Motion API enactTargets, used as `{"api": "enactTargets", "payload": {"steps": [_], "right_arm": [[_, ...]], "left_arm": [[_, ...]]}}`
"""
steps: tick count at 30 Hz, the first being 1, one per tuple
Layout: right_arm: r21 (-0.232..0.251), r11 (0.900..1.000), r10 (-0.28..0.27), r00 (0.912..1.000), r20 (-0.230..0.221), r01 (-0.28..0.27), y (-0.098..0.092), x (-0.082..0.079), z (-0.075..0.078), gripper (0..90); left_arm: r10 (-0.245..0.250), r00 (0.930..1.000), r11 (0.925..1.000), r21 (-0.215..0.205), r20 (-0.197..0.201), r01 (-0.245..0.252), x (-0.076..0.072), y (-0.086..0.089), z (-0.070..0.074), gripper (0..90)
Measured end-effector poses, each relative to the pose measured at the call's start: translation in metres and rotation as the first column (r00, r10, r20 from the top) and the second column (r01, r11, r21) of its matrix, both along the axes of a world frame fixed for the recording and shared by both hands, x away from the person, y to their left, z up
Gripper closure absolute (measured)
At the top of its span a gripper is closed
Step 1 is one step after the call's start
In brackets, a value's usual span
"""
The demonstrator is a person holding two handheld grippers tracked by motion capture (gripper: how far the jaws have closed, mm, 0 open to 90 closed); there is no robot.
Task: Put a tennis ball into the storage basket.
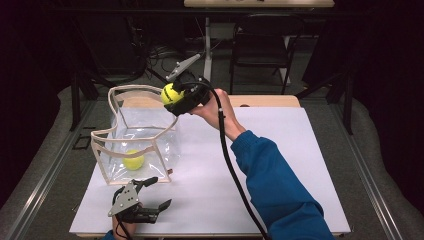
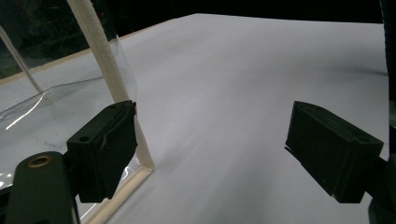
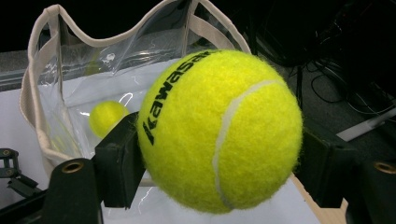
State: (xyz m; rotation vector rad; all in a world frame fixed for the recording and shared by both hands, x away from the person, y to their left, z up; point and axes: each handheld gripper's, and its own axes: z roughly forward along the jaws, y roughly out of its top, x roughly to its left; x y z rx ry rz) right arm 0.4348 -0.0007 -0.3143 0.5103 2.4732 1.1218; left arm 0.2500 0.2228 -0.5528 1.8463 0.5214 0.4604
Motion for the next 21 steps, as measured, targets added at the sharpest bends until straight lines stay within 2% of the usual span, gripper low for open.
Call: {"api": "enactTargets", "payload": {"steps": [14,21], "right_arm": [[-0.003,1.000,0.007,0.9999,0.007,-0.007,0.009,0.000,0.001,25.8],[0.011,1.000,0.014,0.9999,0.008,-0.014,0.013,0.000,0.001,25.8]], "left_arm": [[0.002,1.0000,1.0000,-0.004,0.006,-0.002,0.000,0.000,0.000,15.8],[0.000,1.0000,1.0000,0.001,0.004,0.000,-0.001,0.000,0.000,15.8]]}}
